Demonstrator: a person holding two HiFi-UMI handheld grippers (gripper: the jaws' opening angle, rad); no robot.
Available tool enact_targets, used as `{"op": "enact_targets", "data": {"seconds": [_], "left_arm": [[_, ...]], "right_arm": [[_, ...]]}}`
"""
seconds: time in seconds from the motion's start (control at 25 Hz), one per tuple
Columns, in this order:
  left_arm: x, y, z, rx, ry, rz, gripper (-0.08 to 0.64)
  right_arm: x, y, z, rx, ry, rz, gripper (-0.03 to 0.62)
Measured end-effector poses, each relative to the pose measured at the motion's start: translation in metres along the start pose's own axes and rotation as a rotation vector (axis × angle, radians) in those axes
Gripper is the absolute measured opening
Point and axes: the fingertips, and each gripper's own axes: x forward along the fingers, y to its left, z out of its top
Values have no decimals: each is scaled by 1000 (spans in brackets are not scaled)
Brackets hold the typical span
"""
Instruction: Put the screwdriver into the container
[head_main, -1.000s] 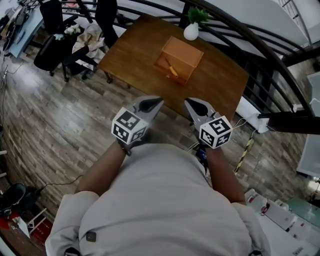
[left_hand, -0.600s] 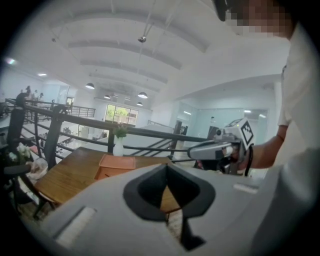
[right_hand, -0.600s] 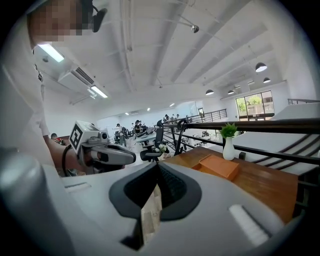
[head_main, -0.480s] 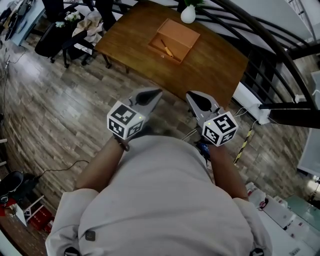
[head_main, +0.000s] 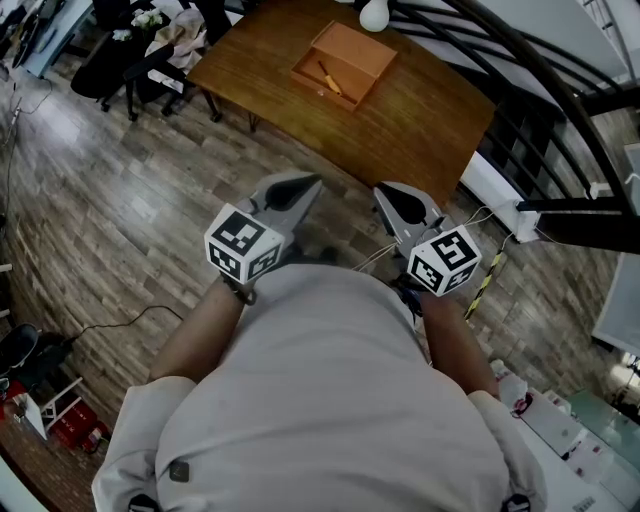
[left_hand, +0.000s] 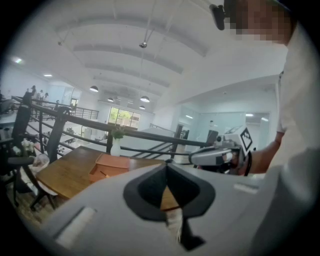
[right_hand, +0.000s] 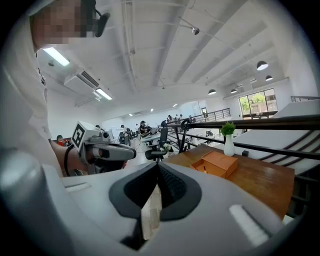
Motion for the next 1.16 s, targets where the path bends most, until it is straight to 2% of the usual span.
{"op": "enact_targets", "data": {"seconds": [0.4, 0.64, 1.16], "left_arm": [[-2, -15, -3, 1, -5, 10, 5], [4, -18, 0, 3, -5, 15, 5], [21, -23, -2, -3, -5, 6, 5]], "right_arm": [[-13, 7, -8, -4, 4, 17, 8], [-21, 0, -6, 29, -4, 21, 8], [-27, -13, -10, 21, 3, 21, 8]]}}
